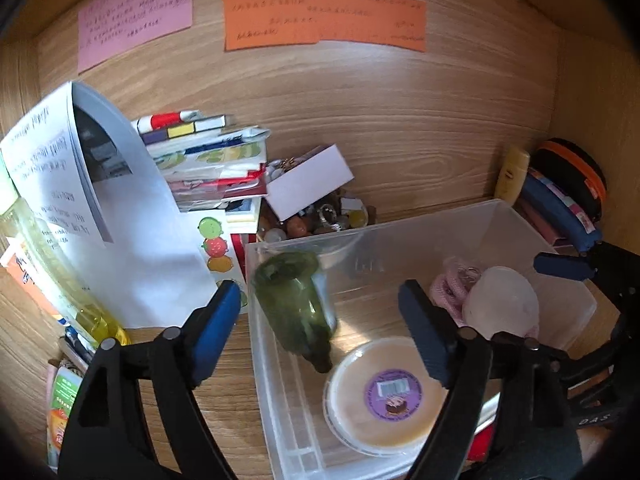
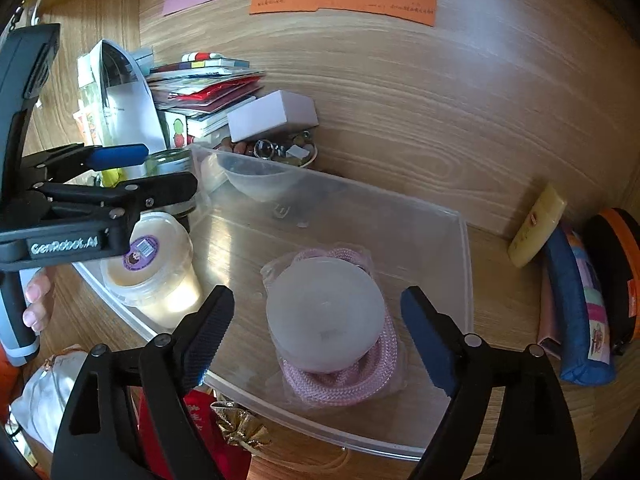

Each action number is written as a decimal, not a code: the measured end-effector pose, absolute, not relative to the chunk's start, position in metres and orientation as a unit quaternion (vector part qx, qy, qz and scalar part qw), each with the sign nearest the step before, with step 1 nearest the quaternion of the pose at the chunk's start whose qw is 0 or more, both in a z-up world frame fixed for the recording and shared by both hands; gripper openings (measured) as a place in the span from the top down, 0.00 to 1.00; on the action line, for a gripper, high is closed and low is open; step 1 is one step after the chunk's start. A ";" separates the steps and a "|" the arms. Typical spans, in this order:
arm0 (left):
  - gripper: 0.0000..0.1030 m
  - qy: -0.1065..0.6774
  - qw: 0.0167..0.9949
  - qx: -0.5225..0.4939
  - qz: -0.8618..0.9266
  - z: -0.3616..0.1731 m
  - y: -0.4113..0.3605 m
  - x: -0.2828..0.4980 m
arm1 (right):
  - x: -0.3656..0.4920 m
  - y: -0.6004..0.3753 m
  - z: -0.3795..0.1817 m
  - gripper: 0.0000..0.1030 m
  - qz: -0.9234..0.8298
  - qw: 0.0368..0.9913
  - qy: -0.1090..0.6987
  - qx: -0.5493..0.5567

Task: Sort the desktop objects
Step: 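Carry the green bottle and pink compact into the clear box and release both, then grasp the white drawstring pouch with the left tool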

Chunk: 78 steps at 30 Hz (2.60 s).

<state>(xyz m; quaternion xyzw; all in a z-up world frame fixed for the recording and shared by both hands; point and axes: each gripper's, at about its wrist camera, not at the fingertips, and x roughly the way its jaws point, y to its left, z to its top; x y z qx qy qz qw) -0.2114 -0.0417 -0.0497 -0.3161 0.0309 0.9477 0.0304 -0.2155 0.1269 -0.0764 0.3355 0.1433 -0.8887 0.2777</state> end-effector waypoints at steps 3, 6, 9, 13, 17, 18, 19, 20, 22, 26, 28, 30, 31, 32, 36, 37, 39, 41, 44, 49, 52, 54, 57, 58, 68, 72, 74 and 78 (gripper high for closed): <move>0.10 0.034 0.032 -0.306 0.951 -0.044 -0.039 -0.206 | -0.216 0.127 -0.076 0.14 -0.885 0.283 0.135 0.345; 0.06 0.033 0.031 -0.296 0.954 -0.039 -0.038 -0.200 | -0.220 0.131 -0.077 0.13 -0.870 0.309 0.104 0.370; 0.05 0.027 0.027 -0.290 0.956 -0.033 -0.039 -0.195 | -0.221 0.135 -0.073 0.13 -0.863 0.323 0.083 0.380; 0.04 0.019 0.027 -0.290 0.956 -0.027 -0.042 -0.186 | -0.213 0.141 -0.060 0.13 -0.876 0.309 0.088 0.358; 0.04 0.020 0.034 -0.289 0.957 -0.021 -0.044 -0.167 | -0.199 0.154 -0.040 0.12 -0.891 0.298 0.091 0.329; 0.03 0.021 0.038 -0.288 0.957 -0.021 -0.043 -0.163 | -0.195 0.157 -0.037 0.09 -0.894 0.298 0.087 0.324; 0.02 0.022 0.043 -0.287 0.957 -0.020 -0.043 -0.157 | -0.191 0.161 -0.033 0.05 -0.896 0.297 0.084 0.320; 0.01 0.023 0.048 -0.287 0.956 -0.020 -0.042 -0.151 | -0.188 0.164 -0.030 0.03 -0.898 0.295 0.081 0.316; 0.01 0.030 0.060 -0.289 0.955 -0.021 -0.041 -0.140 | -0.180 0.170 -0.027 0.01 -0.903 0.291 0.076 0.307; 0.01 0.050 0.068 -0.300 0.950 -0.027 -0.035 -0.119 | -0.167 0.178 -0.030 0.01 -0.906 0.284 0.079 0.304; 0.01 0.051 0.076 -0.309 0.947 -0.031 -0.035 -0.111 | -0.160 0.181 -0.033 0.01 -0.906 0.281 0.085 0.306; 0.01 0.044 0.087 -0.320 0.942 -0.034 -0.036 -0.103 | -0.154 0.182 -0.037 0.01 -0.905 0.280 0.090 0.309; 0.01 0.042 0.091 -0.325 0.940 -0.036 -0.036 -0.101 | -0.151 0.183 -0.039 0.01 -0.904 0.281 0.091 0.310; 0.01 0.040 0.096 -0.330 0.938 -0.039 -0.036 -0.098 | -0.148 0.184 -0.042 0.01 -0.902 0.282 0.093 0.313; 0.01 0.037 0.103 -0.350 0.930 -0.050 -0.036 -0.087 | -0.138 0.189 -0.054 0.01 -0.898 0.280 0.098 0.326; 0.01 0.034 0.107 -0.356 0.928 -0.054 -0.036 -0.082 | -0.136 0.190 -0.057 0.01 -0.897 0.279 0.098 0.329; 0.01 0.029 0.117 -0.368 0.922 -0.060 -0.037 -0.075 | -0.131 0.192 -0.061 0.01 -0.894 0.279 0.097 0.336; 0.01 0.029 0.123 -0.381 0.916 -0.067 -0.037 -0.067 | -0.125 0.195 -0.066 0.01 -0.892 0.280 0.093 0.344; 0.01 0.035 0.122 -0.394 0.910 -0.075 -0.037 -0.054 | -0.118 0.198 -0.075 0.01 -0.887 0.279 0.096 0.355; 0.01 0.030 0.141 -0.406 0.903 -0.083 -0.033 -0.044 | -0.109 0.198 -0.085 0.01 -0.881 0.278 0.105 0.369; 0.01 0.028 0.158 -0.412 0.897 -0.086 -0.026 -0.044 | -0.105 0.196 -0.089 0.01 -0.875 0.285 0.102 0.378; 0.01 0.035 0.168 -0.416 0.893 -0.090 -0.021 -0.045 | -0.103 0.194 -0.091 0.01 -0.872 0.288 0.101 0.382; 0.01 0.068 0.161 -0.428 0.887 -0.101 -0.009 -0.050 | -0.098 0.192 -0.094 0.01 -0.870 0.292 0.105 0.384; 0.01 0.074 0.157 -0.433 0.884 -0.105 -0.008 -0.052 | -0.097 0.191 -0.094 0.01 -0.870 0.292 0.106 0.384; 0.22 0.003 0.187 -0.457 0.869 -0.112 -0.025 -0.089 | -0.102 0.190 -0.099 0.01 -0.864 0.295 0.101 0.396; 0.30 -0.066 0.214 -0.466 0.856 -0.109 -0.047 -0.093 | -0.104 0.191 -0.098 0.01 -0.864 0.294 0.102 0.396; 0.33 -0.107 0.227 -0.471 0.846 -0.108 -0.059 -0.095 | -0.105 0.189 -0.098 0.01 -0.864 0.295 0.101 0.395; 0.39 -0.160 0.233 -0.473 0.835 -0.104 -0.078 -0.095 | -0.107 0.184 -0.098 0.01 -0.862 0.299 0.099 0.398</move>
